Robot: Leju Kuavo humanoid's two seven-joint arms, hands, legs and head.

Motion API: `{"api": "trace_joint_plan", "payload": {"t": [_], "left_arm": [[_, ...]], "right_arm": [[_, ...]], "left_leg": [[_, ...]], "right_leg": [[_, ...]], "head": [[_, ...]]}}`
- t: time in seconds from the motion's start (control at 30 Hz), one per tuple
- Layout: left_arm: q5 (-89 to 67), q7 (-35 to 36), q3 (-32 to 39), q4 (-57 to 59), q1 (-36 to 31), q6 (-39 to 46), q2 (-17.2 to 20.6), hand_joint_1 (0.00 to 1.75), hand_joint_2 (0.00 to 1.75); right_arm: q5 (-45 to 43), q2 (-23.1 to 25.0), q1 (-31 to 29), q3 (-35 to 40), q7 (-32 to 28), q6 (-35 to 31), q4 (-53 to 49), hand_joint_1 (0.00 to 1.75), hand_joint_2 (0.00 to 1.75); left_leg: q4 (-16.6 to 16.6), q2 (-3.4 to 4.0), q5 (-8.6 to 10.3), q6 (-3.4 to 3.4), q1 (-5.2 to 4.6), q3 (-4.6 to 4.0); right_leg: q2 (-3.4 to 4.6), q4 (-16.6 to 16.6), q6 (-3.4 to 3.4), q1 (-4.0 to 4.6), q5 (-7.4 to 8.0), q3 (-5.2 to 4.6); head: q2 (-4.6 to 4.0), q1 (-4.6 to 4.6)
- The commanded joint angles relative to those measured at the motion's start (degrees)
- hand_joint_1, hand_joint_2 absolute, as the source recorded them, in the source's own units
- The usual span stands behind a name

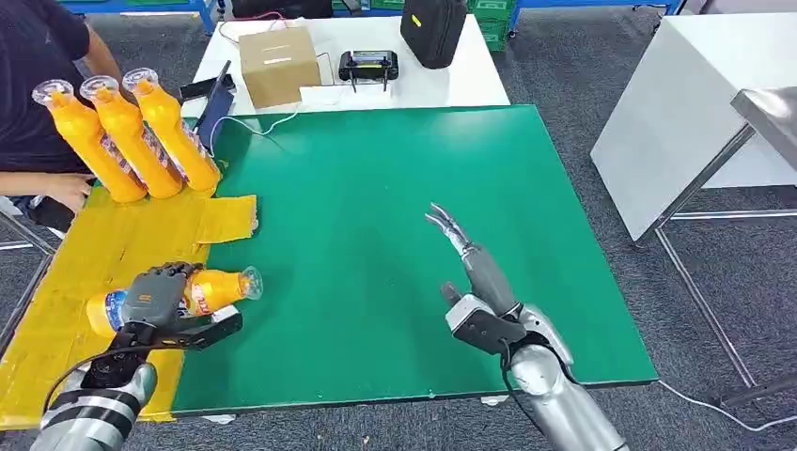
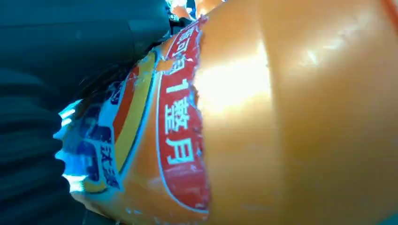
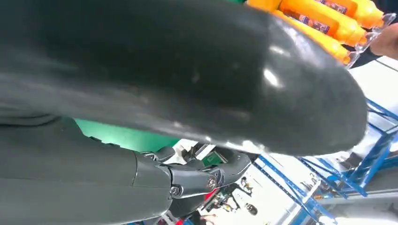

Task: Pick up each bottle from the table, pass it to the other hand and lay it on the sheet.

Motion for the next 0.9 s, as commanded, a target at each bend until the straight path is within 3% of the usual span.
{"api": "trace_joint_plan", "payload": {"t": [0.03,0.37,0.47,0.53,0.63,0.9], "left_arm": [[-0.3,-0.8,-1.5,-0.2,4.6,-0.1,2.8,0.0,0.0],[-0.3,-1.5,-0.4,-7.4,8.6,-0.3,5.5,0.0,0.0],[-0.3,1.2,-2.8,-7.6,7.9,0.0,6.4,0.0,0.0],[-0.3,1.8,-3.0,-8.0,7.4,1.0,6.2,0.0,0.0],[-0.3,5.2,-5.0,-8.3,4.2,3.0,6.0,0.0,0.0],[-0.3,5.3,-5.1,-8.3,4.2,3.0,6.0,0.0,0.0]], "right_arm": [[0.2,-0.4,-2.9,1.7,0.1,0.6,4.5,0.0,0.0],[0.5,0.6,-3.0,2.9,0.2,0.7,5.4,0.0,0.0],[1.1,0.8,-3.2,3.4,0.5,0.2,5.9,0.0,0.0],[1.1,0.8,-3.1,3.4,0.5,0.1,6.0,0.0,0.0],[1.4,1.5,-5.0,4.5,1.3,0.0,6.8,0.0,0.0],[1.4,1.6,-5.0,4.6,1.5,0.0,7.0,0.0,0.0]], "left_leg": [[0.0,0.2,-0.04,-0.06,0.05,0.03],[0.0,0.14,-0.08,-0.03,0.06,-0.11],[0.0,0.18,-0.15,-0.07,0.13,-0.16],[0.0,0.05,-0.05,-0.03,0.05,-0.37],[0.0,-0.04,-0.06,-0.05,0.1,-0.49],[0.1,-0.08,-0.14,-0.06,0.16,-0.56]], "right_leg": [[0.64,-0.1,-0.09,0.02,0.07,-0.06],[0.47,0.0,-0.03,0.04,-0.02,-0.17],[0.75,-0.1,-0.08,0.09,-0.04,-0.22],[0.32,0.0,-0.02,0.03,-0.03,-0.4],[0.37,0.0,-0.05,0.08,-0.04,-0.49],[0.47,0.0,-0.07,0.13,-0.12,-0.57]], "head": [[0.0,0.0],[0.0,0.0],[0.0,0.0],[0.0,0.0],[0.0,0.0],[0.0,0.02]]}}
